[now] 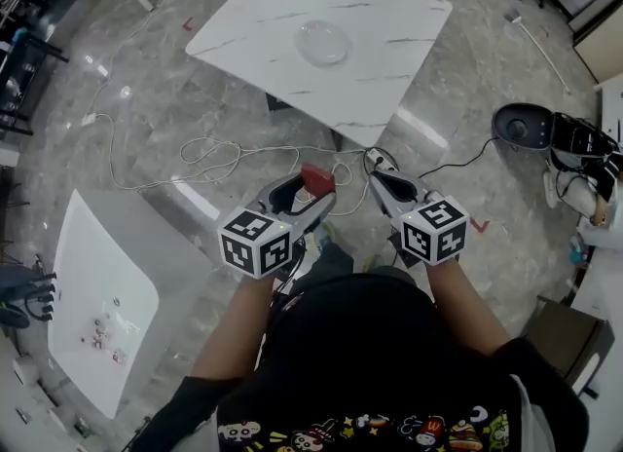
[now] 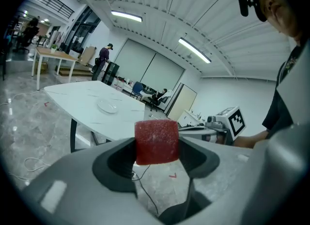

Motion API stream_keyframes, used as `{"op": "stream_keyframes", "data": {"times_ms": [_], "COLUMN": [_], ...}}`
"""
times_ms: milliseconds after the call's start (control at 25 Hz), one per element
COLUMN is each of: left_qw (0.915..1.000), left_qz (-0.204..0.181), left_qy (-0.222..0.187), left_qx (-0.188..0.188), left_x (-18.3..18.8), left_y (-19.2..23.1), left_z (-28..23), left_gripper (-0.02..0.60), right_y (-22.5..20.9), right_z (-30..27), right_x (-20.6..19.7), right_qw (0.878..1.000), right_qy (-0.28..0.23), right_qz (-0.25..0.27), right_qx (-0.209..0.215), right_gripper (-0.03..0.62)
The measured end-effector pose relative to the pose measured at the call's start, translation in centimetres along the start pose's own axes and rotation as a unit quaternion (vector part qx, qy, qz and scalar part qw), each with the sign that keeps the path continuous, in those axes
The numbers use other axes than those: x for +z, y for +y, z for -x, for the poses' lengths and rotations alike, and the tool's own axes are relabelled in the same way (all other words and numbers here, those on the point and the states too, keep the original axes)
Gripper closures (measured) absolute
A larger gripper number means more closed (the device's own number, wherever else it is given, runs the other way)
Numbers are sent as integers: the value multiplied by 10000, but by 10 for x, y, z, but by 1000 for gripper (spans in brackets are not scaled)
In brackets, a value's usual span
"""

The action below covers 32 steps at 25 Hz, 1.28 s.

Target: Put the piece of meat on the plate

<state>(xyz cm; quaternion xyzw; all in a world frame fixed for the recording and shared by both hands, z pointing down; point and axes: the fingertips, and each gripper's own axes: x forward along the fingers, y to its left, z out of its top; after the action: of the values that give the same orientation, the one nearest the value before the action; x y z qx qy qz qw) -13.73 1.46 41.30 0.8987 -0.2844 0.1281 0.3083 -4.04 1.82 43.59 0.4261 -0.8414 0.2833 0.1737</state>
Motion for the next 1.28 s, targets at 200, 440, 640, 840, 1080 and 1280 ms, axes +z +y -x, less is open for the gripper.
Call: {"op": "stream_keyframes", "data": {"times_ms": [200,440,640,840,1080,1280], "left_qw": [9999,9998,9998,9997,9996,9996], "left_qz": [-57,-94,-168,-222,-229,-178], "left_qy": [49,47,46,87,141,186], "left_qx": [-153,-153,-139,-94,-12,101], "left_x": [1,4,9,17,28,41], "left_y": [6,11,11,13,23,34], "left_z": [3,7,9,4,-11,-31], "left_gripper": [198,198,198,198,198,198], "right_y": [5,11,14,8,-8,-29], "right_z": [-11,-19,-22,-25,-37,-50], "right_x": [0,2,11,17,28,40], "right_qw": [9999,9999,9999,9999,9999,9997], "right_qy": [52,81,-8,-40,-46,-19], "right_qz": [-30,40,107,119,112,91], "right_qx": [-119,-86,-51,0,96,213], "right_gripper": [574,571,571,571,571,571]}}
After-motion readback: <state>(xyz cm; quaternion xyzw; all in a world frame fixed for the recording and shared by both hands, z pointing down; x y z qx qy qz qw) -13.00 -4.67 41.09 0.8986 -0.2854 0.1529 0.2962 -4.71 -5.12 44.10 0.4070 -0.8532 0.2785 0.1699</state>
